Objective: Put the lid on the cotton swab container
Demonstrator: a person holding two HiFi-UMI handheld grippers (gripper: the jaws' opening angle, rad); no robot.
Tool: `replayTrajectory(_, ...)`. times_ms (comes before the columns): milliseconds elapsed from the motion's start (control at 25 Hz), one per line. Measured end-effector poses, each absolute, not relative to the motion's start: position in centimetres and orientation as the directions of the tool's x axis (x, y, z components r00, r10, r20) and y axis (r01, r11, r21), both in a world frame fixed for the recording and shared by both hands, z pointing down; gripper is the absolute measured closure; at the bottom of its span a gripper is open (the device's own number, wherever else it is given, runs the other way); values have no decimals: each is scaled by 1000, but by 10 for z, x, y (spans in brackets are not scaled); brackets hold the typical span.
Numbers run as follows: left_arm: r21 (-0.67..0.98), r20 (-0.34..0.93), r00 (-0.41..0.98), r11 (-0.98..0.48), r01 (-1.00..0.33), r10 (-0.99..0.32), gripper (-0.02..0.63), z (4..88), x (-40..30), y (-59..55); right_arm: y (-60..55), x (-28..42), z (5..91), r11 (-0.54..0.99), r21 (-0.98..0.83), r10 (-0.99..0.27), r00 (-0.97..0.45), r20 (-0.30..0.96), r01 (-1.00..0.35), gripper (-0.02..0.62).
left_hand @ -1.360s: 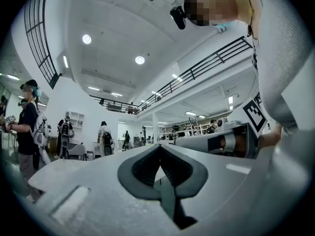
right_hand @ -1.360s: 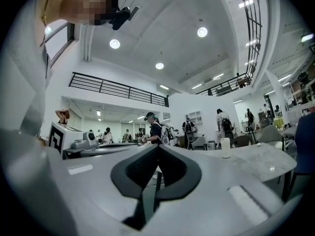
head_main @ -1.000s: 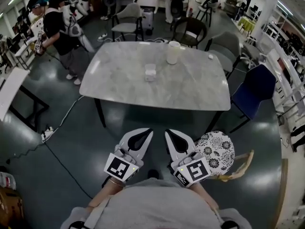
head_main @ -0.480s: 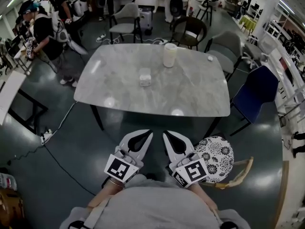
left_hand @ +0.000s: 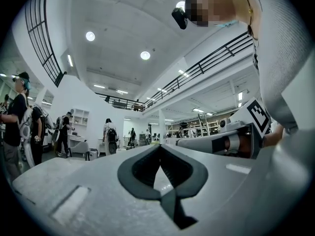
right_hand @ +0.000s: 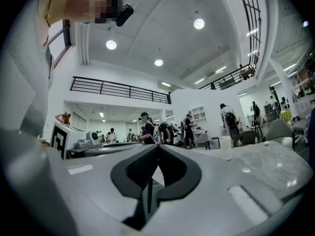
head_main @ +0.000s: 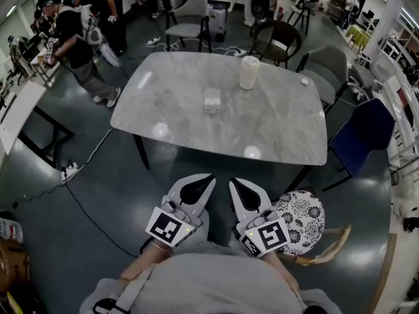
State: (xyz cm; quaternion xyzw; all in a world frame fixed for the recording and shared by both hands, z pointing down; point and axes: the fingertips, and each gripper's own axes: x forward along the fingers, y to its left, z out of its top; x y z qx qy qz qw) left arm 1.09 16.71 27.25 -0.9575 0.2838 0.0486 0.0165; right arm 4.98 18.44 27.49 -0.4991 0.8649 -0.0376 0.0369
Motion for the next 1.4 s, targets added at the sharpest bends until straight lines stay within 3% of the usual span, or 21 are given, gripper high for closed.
replayTrajectory(480, -18, -119, 841, -845, -534, -528, 606, 275, 22, 94, 111, 57, 275, 496, -54, -868, -495, -25, -867, 598)
replayTrajectory(1400, -46, -123, 881, -884, -465, -457, 606, 262, 29, -149, -131, 64, 264, 429, -49, -903, -428, -40, -902, 598)
